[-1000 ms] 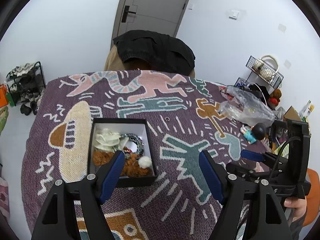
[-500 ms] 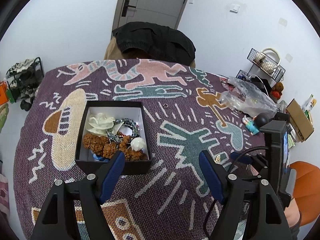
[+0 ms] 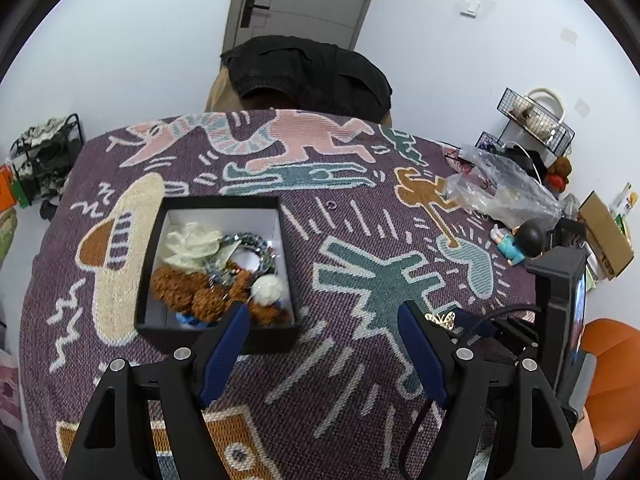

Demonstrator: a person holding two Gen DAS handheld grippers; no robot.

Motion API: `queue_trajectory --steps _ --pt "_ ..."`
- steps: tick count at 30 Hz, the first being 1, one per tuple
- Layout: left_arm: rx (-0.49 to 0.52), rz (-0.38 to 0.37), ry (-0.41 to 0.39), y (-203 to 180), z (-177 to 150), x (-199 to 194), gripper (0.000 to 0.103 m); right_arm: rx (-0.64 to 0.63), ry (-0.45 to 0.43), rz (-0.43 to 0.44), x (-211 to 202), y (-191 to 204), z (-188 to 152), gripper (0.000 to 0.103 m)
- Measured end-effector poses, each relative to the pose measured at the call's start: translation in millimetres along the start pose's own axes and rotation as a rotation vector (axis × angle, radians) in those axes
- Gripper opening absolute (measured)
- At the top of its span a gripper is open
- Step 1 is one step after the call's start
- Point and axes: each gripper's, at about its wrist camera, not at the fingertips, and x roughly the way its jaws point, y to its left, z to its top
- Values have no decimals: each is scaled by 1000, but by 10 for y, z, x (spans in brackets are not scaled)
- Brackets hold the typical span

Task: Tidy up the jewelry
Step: 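Grasp the gold butterfly brooch with the right gripper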

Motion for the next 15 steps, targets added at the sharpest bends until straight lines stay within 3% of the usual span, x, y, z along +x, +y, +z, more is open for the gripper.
queue_trajectory --steps 15 --pt "98 13 28 -386 475 308 77 160 -81 80 -242 -630 86 40"
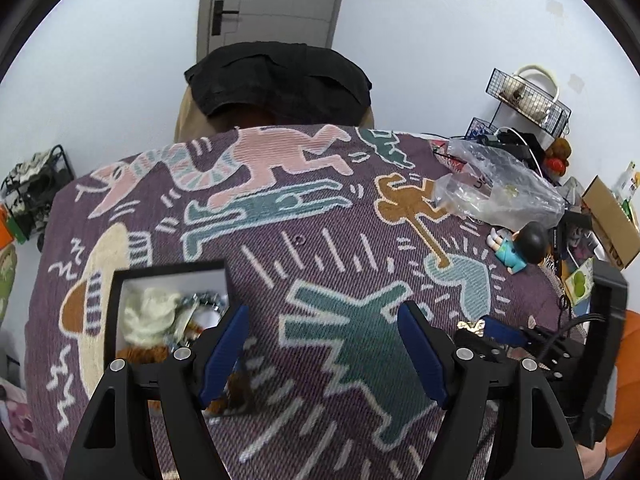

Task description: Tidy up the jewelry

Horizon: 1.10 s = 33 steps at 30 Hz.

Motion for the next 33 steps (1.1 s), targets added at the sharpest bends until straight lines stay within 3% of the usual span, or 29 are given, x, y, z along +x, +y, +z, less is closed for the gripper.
queue_trajectory --steps 9,22,33 --pt "-14 13 63 -66 291 403 61 92 -40 32 -60 -363 189 40" --pt "-2 123 163 -83 570 1098 45 181 -81 38 -4 -744 345 40" --pt "-11 206 242 37 597 1574 30 205 -99 49 -15 -835 310 40"
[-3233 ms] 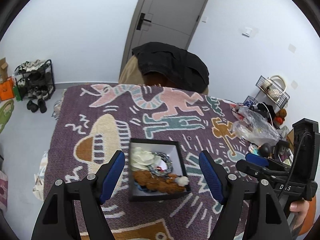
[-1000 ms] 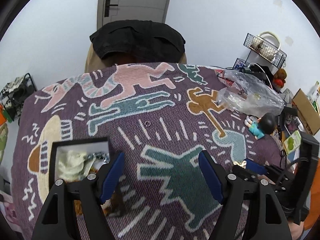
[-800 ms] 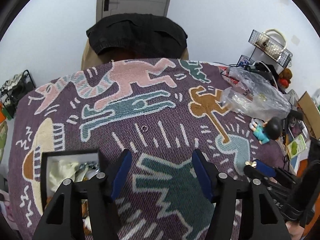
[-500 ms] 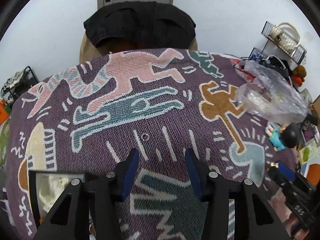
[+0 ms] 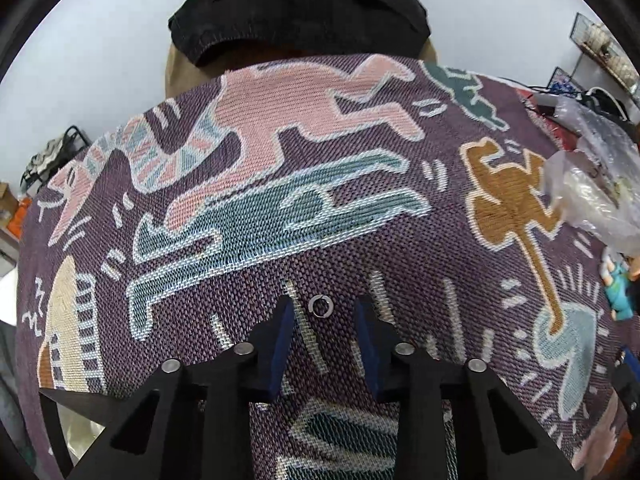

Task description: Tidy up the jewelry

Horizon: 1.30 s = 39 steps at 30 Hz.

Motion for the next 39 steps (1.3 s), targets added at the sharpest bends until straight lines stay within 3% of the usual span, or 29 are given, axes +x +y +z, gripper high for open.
queue_trajectory --steps 5,9,16,27,39 --pt "12 23 -11 -22 0 21 26 -3 9 5 36 9 -26 40" --pt "18 22 -17 -13 21 40 14 0 14 6 57 20 -51 40" --pt "18 11 -31 -28 -53 -52 14 -4 4 2 -35 51 -77 40" --pt "30 -49 -144 53 -212 -805 14 -23 -69 -21 -489 75 -50 40" --pt "18 -101 -231 268 -463 -1306 14 -59 -67 7 -549 366 -95 40"
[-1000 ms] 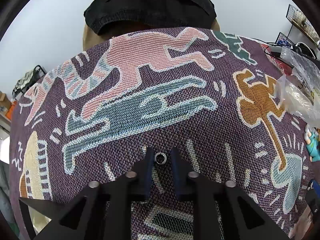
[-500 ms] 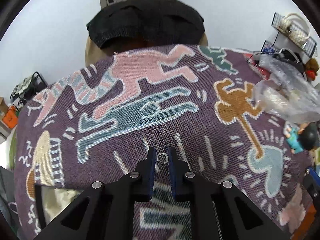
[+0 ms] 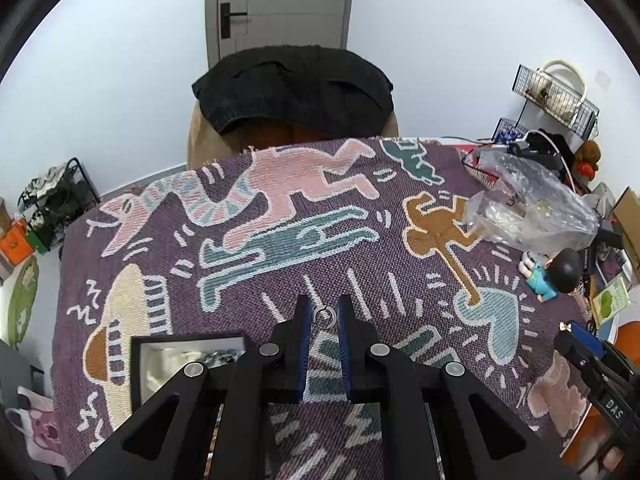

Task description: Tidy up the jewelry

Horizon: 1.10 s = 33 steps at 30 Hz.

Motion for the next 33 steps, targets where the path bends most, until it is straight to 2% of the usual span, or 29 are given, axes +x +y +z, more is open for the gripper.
queue_trajectory --steps 13,29,33 --pt "-41 -21 -50 378 -185 -385 14 -47 -11 27 -63 357 7 40" --pt "-149 -13 -17 933 -391 -238 14 -118 33 72 152 894 -17 40" --pt "-171 -61 16 1046 -426 -190 17 -135 51 90 256 1068 -31 40"
